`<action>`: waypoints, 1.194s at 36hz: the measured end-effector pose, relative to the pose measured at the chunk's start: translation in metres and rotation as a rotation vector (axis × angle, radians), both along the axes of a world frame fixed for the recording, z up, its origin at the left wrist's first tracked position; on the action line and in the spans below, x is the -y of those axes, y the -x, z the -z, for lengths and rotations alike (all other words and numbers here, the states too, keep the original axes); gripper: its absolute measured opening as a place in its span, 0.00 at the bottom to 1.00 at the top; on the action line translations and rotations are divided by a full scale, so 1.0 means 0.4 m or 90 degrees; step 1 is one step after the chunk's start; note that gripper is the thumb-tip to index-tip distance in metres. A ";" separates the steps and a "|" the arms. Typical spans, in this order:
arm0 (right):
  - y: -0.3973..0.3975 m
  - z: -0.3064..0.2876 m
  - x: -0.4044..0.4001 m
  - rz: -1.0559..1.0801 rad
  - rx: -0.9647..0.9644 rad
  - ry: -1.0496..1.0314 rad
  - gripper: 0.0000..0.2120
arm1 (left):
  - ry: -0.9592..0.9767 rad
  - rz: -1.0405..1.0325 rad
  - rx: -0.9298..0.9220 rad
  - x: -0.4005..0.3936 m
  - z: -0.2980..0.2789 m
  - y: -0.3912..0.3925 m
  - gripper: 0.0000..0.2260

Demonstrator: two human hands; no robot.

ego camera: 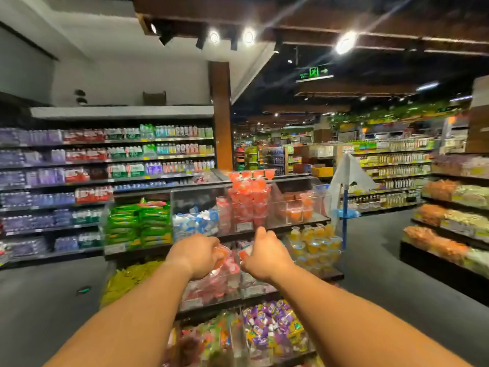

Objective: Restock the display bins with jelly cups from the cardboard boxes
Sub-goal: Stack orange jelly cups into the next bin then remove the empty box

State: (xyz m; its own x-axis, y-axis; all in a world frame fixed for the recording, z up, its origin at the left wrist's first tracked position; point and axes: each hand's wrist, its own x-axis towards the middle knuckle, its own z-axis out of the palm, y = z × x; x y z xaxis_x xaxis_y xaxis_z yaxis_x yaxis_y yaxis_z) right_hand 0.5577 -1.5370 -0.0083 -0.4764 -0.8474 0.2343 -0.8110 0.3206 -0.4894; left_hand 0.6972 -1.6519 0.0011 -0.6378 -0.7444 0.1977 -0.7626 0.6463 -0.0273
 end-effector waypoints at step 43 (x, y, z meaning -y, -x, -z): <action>1.418 0.046 0.523 -0.017 0.078 0.064 0.46 | 0.020 -0.034 -0.011 0.460 -0.050 1.386 0.21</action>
State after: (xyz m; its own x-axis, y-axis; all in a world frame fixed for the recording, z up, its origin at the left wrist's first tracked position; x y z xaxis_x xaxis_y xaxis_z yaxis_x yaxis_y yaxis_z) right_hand -0.0096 -1.7460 -0.0269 -0.4835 -0.8360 0.2596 -0.7511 0.2440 -0.6135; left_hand 0.1429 -1.8358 0.0211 -0.5934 -0.7705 0.2327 -0.7967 0.6034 -0.0338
